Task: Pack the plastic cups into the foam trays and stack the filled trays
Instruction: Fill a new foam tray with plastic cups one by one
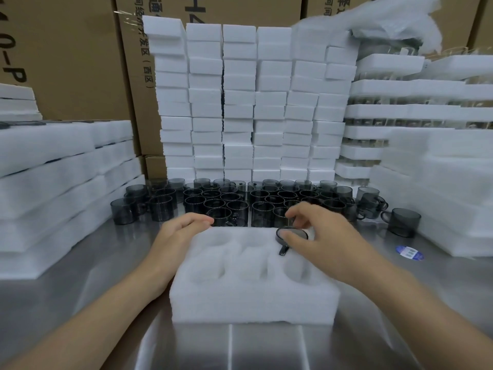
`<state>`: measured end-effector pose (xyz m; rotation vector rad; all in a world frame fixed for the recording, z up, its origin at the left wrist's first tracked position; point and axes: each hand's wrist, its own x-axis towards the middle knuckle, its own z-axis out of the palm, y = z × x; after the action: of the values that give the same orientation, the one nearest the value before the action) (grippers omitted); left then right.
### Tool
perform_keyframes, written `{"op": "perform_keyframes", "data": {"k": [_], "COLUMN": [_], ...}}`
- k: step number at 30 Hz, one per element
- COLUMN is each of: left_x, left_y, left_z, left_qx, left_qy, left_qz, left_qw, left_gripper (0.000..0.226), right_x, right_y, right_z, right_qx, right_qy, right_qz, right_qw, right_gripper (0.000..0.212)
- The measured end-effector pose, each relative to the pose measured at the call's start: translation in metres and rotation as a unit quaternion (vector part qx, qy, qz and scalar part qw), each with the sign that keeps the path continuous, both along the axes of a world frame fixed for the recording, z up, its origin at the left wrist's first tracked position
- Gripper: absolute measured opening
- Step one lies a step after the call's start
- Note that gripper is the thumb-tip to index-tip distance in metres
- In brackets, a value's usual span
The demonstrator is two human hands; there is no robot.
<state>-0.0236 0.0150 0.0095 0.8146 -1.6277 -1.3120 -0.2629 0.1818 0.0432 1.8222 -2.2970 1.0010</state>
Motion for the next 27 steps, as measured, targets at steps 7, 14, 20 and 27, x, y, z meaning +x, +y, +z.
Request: {"op": "perform_keyframes", "data": {"k": [7, 14, 20, 27], "left_x": [0.000, -0.003, 0.001, 0.001], "left_y": [-0.007, -0.016, -0.016, -0.001], "left_z": [-0.005, -0.006, -0.008, 0.005], "left_qx": [-0.031, -0.081, -0.098, -0.218], "left_qy": [-0.014, -0.082, -0.091, -0.143], "left_qz": [-0.004, -0.034, 0.041, -0.007], "left_qw": [0.999, 0.993, 0.990, 0.965], "left_gripper": [0.028, 0.035, 0.034, 0.039], "right_x": [0.001, 0.006, 0.007, 0.009], "right_y": [0.001, 0.001, 0.000, -0.002], "right_z": [0.002, 0.000, -0.001, -0.004], "right_qx": [-0.010, 0.028, 0.018, 0.017], "right_qy": [0.004, 0.029, 0.038, 0.048], "right_qz": [-0.005, 0.001, 0.002, 0.004], "right_qw": [1.000, 0.999, 0.999, 0.999], "right_gripper": [0.032, 0.023, 0.015, 0.013]}}
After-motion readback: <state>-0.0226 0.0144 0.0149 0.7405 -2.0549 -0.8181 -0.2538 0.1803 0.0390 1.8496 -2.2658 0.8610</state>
